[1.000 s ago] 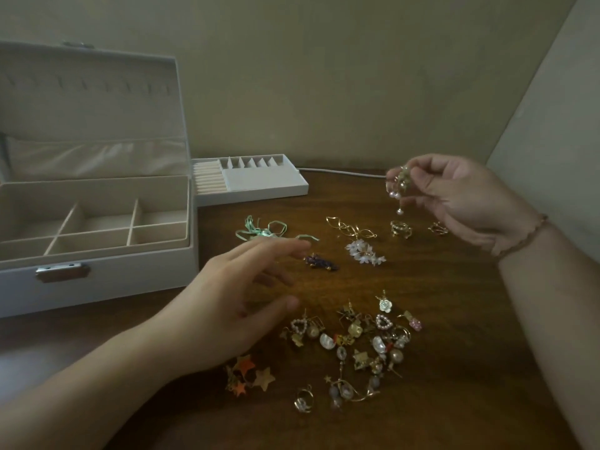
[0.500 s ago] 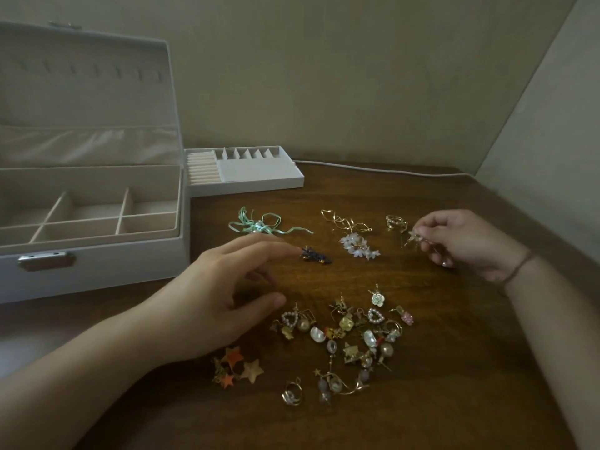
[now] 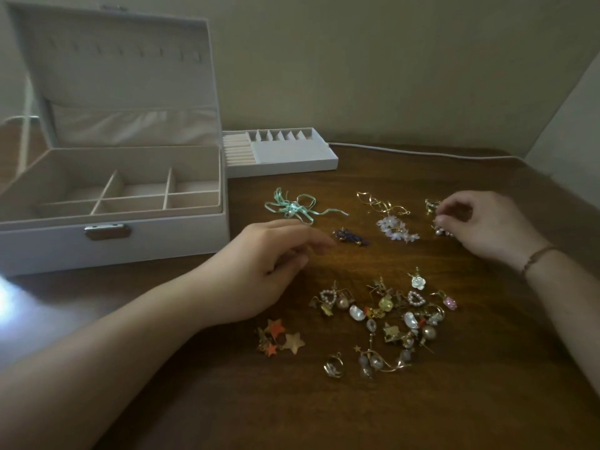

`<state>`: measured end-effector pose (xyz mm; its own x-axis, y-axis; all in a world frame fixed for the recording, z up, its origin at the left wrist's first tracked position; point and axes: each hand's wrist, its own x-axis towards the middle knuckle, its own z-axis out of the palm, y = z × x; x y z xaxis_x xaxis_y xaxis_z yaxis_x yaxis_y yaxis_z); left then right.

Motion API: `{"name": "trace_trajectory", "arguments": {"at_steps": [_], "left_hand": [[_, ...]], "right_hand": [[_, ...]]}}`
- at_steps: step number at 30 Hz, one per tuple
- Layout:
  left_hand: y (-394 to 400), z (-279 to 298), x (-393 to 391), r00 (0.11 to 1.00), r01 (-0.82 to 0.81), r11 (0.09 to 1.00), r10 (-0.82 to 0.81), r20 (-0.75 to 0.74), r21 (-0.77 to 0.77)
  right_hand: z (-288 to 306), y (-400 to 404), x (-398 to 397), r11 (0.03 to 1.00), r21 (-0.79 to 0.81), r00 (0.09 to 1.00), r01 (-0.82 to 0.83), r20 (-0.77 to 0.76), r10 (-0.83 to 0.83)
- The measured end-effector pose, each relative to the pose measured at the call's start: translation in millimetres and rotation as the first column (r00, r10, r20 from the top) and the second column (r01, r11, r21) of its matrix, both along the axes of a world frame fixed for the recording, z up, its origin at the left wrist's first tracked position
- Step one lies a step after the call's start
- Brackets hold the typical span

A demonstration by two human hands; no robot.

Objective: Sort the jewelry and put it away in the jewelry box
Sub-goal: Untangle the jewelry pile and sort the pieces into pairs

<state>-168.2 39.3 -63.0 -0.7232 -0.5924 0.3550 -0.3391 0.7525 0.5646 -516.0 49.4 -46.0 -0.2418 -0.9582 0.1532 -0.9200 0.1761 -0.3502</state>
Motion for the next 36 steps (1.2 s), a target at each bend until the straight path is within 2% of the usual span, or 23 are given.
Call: {"name": "trace_trajectory", "arguments": {"at_steps": [4, 7, 10, 12, 14, 16, 19, 22, 25, 30, 32, 36], "left_hand": [[-2, 7, 4, 0.996, 0.034, 0.998, -0.039, 0.086, 0.059], [-2, 15, 9, 0.982, 0.074, 0.984, -0.100, 0.160, 0.160], [-2, 26, 19, 0.941, 0.127, 0.954, -0.203, 0.271, 0.272], [-3, 33, 26, 0.890, 0.141, 0.937, -0.262, 0.373, 0.321], [-4, 34, 31, 0.832, 0.146, 0.937, -0.289, 0.473, 0.317], [-5, 33, 32, 0.804, 0.165, 0.950, -0.285, 0.522, 0.264], [-7, 32, 34, 0.817, 0.197, 0.945, -0.307, 0.489, 0.263], [-10, 29, 37, 0.805, 0.232, 0.939, -0.332, 0.492, 0.254], [-13, 24, 38, 0.791, 0.252, 0.938, -0.341, 0.508, 0.236], [-11, 23, 35, 0.794, 0.237, 0.936, -0.342, 0.503, 0.262], [-9, 26, 34, 0.784, 0.212, 0.935, -0.336, 0.521, 0.284], [-5, 33, 33, 0.800, 0.237, 0.911, -0.381, 0.463, 0.338]], "right_hand": [[6, 8, 11, 0.997, -0.072, 0.996, -0.016, -0.090, 0.009], [15, 22, 24, 0.972, -0.212, 0.974, -0.102, -0.221, 0.054], [25, 39, 57, 0.844, -0.436, 0.946, -0.312, -0.229, 0.231], [26, 53, 91, 0.731, -0.478, 0.873, -0.487, -0.240, 0.424], [22, 66, 123, 0.627, -0.415, 0.746, -0.659, -0.260, 0.612], [17, 79, 147, 0.574, -0.308, 0.646, -0.759, -0.245, 0.723], [9, 94, 165, 0.556, -0.103, 0.561, -0.825, -0.276, 0.781], [3, 99, 170, 0.560, 0.017, 0.515, -0.828, -0.371, 0.773], [2, 100, 171, 0.534, 0.031, 0.479, -0.845, -0.402, 0.780], [-2, 104, 173, 0.350, -0.016, 0.329, -0.937, -0.386, 0.862], [-4, 105, 175, 0.304, -0.040, 0.294, -0.952, -0.402, 0.867], [-4, 104, 173, 0.352, -0.021, 0.328, -0.936, -0.424, 0.845]]}}
